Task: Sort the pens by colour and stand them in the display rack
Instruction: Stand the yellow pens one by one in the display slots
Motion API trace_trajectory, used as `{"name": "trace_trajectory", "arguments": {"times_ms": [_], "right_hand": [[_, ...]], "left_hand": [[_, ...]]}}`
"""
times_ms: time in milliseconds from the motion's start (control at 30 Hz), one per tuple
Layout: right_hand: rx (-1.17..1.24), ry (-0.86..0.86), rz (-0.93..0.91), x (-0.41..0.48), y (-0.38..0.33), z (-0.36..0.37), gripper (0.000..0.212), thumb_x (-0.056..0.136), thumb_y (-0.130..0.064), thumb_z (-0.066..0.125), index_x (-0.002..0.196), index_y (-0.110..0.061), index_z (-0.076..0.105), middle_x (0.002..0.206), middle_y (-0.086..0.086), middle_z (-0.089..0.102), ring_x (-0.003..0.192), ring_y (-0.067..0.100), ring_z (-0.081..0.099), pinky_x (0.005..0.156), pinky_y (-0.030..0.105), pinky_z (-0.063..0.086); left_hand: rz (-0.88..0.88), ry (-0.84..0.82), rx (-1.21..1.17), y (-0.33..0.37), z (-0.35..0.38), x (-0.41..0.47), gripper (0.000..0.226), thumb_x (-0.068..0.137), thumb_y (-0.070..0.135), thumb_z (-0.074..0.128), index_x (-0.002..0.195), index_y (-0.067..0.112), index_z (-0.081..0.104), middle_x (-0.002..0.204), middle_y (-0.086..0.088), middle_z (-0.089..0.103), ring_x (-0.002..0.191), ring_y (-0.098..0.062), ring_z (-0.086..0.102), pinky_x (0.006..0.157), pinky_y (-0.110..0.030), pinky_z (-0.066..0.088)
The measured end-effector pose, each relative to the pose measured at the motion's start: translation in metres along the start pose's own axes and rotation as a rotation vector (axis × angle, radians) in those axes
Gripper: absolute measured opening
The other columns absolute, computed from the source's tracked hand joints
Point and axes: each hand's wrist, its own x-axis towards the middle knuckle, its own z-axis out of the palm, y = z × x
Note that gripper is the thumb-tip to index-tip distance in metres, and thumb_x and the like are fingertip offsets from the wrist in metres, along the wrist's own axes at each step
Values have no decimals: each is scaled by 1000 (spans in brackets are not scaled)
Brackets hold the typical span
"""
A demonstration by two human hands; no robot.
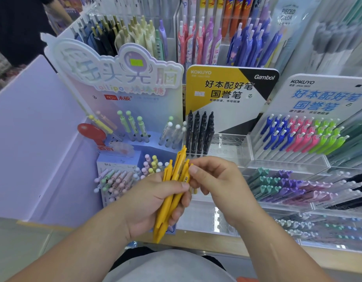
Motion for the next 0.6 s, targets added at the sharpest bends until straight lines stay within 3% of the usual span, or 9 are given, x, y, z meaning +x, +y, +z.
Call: {"name": "trace_trajectory", "arguments": {"times_ms": [200, 367, 467, 600], "right_hand": [[-97, 12, 34, 0, 3, -1, 14, 83, -4, 73, 94, 4, 68, 78, 15, 71, 68, 15, 66, 62, 20, 51], [-47, 125, 43, 4, -2, -5, 1, 90, -2, 64, 90, -1, 65, 71, 10, 66, 60, 16, 59, 52, 21, 44], [-21, 218, 37, 7, -4, -14, 1, 92, -5, 64, 92, -6, 64, 75, 9, 69, 66, 19, 63, 54, 25, 48], [-20, 216, 25, 3, -3, -10, 10, 88, -5, 68, 95, -5, 61, 72, 10, 69, 65, 20, 65, 56, 24, 50]], "left_hand": [[-14, 31, -32, -4, -2, 0, 8, 83, 17, 68, 88, 12, 69, 75, -19, 60, 46, -22, 53, 43, -27, 44], [-61, 106, -3, -5, -4, 1, 17, 88, 20, 64, 92, 3, 63, 75, -18, 66, 49, -24, 58, 46, -28, 46], [-55, 160, 20, -6, -5, 3, 12, 92, 16, 61, 90, 4, 61, 75, -18, 65, 46, -21, 54, 43, -26, 43], [-42, 199, 47, -8, -5, 6, 6, 93, 13, 62, 88, 9, 61, 74, -16, 63, 46, -19, 46, 43, -25, 38]]}}
